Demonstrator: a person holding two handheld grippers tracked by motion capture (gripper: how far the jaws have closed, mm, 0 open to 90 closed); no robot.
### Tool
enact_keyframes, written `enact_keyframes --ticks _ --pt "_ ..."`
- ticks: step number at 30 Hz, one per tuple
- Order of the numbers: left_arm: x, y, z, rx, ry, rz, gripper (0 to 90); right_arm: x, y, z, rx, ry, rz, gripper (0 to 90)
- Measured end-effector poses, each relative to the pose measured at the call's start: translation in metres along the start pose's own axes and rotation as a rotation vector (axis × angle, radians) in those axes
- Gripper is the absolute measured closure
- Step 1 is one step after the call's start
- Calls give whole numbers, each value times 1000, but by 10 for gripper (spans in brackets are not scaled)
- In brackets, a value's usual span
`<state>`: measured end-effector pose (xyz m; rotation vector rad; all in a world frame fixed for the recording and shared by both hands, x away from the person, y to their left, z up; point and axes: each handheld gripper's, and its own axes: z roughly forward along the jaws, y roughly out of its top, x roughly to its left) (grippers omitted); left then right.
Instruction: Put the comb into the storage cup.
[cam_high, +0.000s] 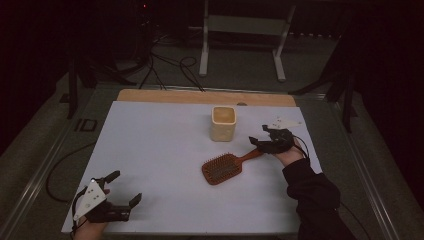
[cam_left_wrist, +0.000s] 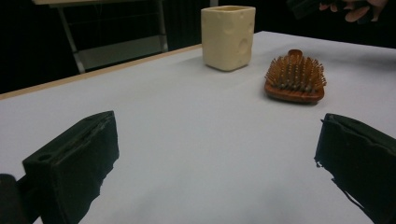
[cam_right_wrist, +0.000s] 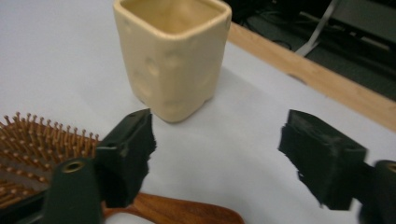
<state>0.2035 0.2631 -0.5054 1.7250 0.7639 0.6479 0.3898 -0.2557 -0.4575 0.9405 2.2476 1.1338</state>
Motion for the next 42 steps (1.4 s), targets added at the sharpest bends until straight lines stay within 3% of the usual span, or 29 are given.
enact_keyframes --ticks 10,15,21,28,34,42 --pt "0 0 -2 -1 5 -3 0 -6 -13 17 69 14 9 496" --pt "0 -1 -2 0 6 -4 0 -6 -16 24 107 -19 -2 653" --pt "0 -1 -2 1 5 -6 0 -9 -19 31 172 -16 -4 892" --pt "0 -1 -2 -3 2 -8 0 -11 -20 40 261 8 -26 900" --pt "0 -1 -2 -4 2 -7 0 -11 -22 47 314 1 -39 900" --pt "0 -1 -2 3 1 -5 0 -10 -24 46 323 9 -46 900"
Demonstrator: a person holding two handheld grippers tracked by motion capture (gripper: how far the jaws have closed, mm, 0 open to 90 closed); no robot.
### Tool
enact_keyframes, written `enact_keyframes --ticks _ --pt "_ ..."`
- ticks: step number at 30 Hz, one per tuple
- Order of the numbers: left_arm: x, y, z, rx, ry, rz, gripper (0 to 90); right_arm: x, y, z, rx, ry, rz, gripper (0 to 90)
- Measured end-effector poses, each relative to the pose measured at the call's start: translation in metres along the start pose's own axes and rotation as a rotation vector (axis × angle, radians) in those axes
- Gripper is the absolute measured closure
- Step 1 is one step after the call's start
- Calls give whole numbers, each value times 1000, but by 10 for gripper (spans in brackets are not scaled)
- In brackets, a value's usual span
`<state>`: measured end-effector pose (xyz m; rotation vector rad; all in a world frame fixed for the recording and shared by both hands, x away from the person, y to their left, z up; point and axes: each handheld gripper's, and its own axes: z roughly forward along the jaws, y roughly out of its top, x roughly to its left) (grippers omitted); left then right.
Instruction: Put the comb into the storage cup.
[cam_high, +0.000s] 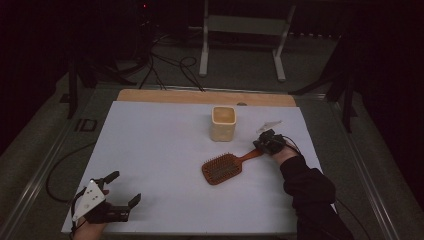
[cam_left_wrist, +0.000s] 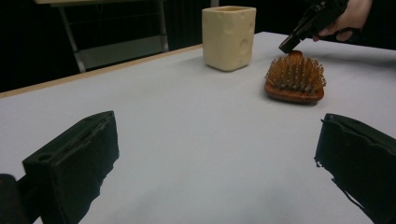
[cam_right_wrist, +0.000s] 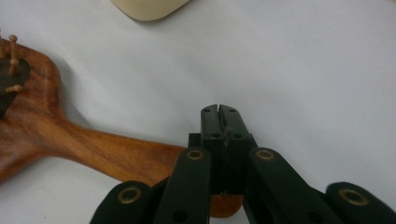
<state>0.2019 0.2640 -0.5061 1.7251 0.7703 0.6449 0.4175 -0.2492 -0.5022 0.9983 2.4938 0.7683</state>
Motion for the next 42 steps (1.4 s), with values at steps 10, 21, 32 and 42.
enact_keyframes --ticks 10,21,32,42 --pt "0 1 -1 -5 4 3 0 5 -13 -2 22 8 -6 900" --pt "0 1 0 -2 4 4 0 18 -30 -20 17 9 -14 900" --pt "0 1 -1 -3 6 1 0 38 -45 -34 28 35 -35 900" --pt "0 1 -1 -6 7 -1 0 57 -63 -45 11 56 -15 900"
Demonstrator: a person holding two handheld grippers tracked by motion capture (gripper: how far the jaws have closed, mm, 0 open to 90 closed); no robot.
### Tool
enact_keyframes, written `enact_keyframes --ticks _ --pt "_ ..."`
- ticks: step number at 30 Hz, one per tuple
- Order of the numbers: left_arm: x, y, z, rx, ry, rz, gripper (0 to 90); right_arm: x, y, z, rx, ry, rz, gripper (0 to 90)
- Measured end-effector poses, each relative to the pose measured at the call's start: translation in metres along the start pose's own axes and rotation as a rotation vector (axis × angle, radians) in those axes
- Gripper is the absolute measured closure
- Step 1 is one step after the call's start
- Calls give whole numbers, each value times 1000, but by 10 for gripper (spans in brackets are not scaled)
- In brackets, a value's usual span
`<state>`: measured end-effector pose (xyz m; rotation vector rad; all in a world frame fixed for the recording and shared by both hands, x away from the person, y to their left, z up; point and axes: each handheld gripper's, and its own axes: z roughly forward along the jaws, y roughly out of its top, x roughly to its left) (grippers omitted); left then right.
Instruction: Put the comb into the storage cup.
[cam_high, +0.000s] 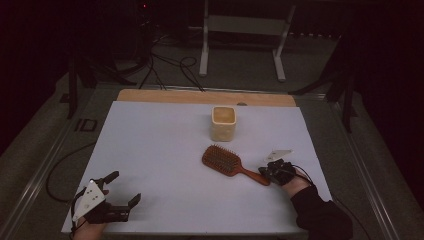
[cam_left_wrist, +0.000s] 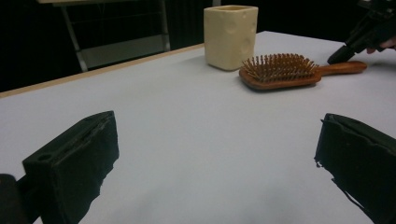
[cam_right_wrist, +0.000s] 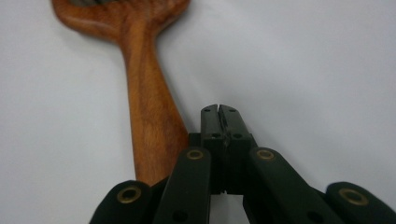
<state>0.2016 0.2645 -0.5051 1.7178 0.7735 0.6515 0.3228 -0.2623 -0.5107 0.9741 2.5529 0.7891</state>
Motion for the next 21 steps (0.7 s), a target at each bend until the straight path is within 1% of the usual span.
enact_keyframes --ticks 3,8,9,17,21 --pt "0 0 0 3 2 2 0 7 -3 -3 -2 8 1 900" --pt "-1 0 0 4 0 3 0 20 -6 -7 7 8 -19 900" --pt "-1 0 0 4 0 3 0 20 -6 -7 7 8 -19 900" --pt "-1 0 0 1 -2 4 0 38 -9 -11 0 27 -26 900" --pt "-1 0 0 5 -1 5 0 43 -10 -12 -2 39 -26 900"
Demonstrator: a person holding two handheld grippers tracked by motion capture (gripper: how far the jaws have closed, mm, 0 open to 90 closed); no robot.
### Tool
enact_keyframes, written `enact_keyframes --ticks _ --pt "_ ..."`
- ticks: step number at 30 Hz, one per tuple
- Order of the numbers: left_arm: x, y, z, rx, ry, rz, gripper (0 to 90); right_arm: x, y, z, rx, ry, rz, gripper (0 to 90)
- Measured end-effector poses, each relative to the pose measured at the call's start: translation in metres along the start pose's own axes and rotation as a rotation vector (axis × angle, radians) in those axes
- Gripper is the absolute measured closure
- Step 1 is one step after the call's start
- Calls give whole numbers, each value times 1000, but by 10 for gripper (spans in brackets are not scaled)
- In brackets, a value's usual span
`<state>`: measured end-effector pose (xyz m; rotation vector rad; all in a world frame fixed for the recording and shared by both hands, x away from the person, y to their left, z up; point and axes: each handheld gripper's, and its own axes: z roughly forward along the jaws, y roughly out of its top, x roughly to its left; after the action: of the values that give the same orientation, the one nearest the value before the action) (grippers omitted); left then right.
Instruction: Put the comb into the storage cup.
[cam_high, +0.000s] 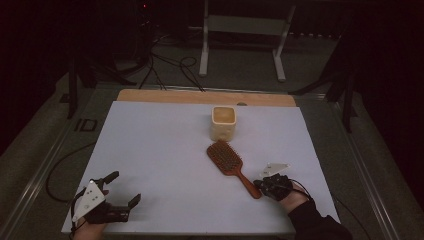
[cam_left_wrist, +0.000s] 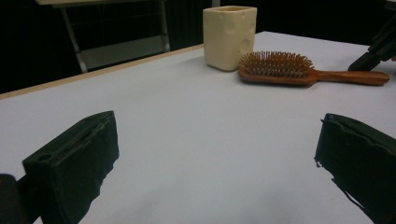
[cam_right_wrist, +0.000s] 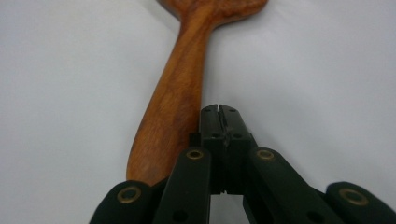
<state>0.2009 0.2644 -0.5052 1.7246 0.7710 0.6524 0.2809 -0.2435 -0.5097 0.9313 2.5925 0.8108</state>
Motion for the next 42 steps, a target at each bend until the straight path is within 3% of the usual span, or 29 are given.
enact_keyframes --ticks 4,19,31,36,40,42 --pt "0 0 0 -2 0 -1 0 3 0 -1 -2 -7 -1 900" --pt "0 0 0 -3 0 -2 0 11 1 -2 5 40 -25 900" --pt "0 0 0 0 3 -1 0 -2 9 -26 -46 -43 9 899" --pt "0 0 0 -1 3 0 0 -3 15 -32 -43 -69 15 876" --pt "0 0 0 -3 2 -2 0 -4 27 -40 -60 -98 42 738" --pt "0 0 0 -3 2 -2 0 -4 29 -41 -61 -97 46 718"
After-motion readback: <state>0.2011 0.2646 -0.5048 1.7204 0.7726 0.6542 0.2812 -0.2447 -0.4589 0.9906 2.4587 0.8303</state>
